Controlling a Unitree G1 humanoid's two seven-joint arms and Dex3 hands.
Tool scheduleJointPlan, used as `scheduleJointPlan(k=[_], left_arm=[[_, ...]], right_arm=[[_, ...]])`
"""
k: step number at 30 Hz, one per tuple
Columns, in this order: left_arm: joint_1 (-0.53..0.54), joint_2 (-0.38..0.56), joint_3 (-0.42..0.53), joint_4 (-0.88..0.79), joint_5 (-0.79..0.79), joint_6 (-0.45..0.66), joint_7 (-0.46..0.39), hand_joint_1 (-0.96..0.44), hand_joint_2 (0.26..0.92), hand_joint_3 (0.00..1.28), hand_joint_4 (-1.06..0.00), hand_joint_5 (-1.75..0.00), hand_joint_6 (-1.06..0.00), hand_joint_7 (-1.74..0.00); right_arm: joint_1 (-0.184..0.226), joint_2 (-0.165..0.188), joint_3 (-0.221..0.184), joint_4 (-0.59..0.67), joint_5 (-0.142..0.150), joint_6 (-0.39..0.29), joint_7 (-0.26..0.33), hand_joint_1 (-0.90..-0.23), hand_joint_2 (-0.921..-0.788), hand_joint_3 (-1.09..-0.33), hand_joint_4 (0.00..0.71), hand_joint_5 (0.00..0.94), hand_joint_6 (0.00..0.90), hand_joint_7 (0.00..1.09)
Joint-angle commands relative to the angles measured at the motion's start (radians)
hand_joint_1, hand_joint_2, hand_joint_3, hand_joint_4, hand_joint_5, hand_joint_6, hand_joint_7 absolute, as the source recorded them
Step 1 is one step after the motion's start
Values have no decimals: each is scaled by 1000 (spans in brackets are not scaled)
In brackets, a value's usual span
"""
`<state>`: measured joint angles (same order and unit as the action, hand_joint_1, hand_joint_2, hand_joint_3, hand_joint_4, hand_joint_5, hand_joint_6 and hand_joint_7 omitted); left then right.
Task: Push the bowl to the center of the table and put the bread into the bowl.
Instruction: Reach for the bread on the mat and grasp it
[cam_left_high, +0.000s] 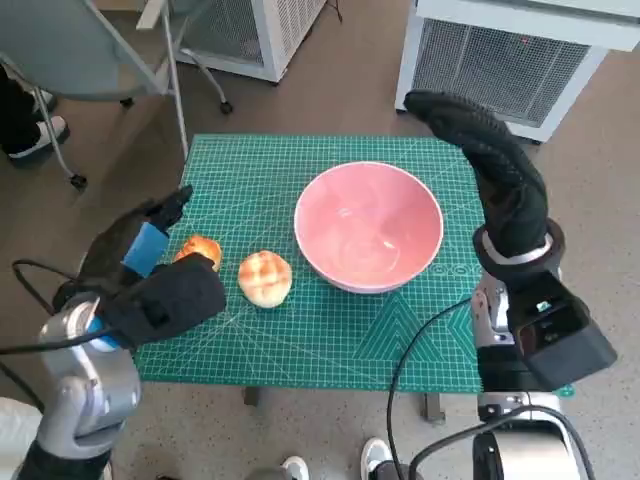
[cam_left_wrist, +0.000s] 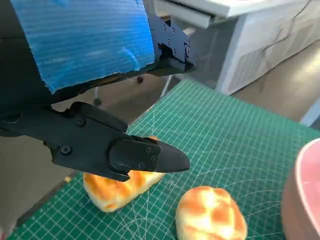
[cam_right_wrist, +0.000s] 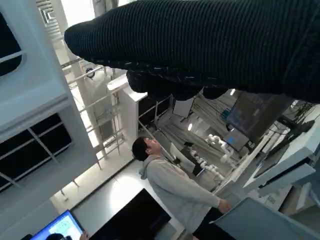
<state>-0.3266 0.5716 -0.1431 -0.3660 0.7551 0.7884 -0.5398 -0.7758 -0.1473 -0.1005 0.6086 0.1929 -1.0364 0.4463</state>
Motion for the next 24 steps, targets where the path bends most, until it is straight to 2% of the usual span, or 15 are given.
scheduleJointPlan(k=[1,17,24], left_arm=[[-12,-13,-26,41,12,17,13,-679,921,166,-343,-30,-321,0],[-19,-48,-42,229,-50,-33,87,-656,921,168,-317,-4,-322,-3],[-22,-61,-38,301,-85,-62,129,-626,921,167,-391,-33,-364,-22]], right_arm=[[26,-5,4,-3,-20,10,-22,-568,-921,-759,261,4,282,131],[27,-22,4,28,-53,-16,-51,-565,-921,-766,262,3,263,142],[23,-27,6,40,-53,-29,-54,-562,-921,-776,263,3,258,149]])
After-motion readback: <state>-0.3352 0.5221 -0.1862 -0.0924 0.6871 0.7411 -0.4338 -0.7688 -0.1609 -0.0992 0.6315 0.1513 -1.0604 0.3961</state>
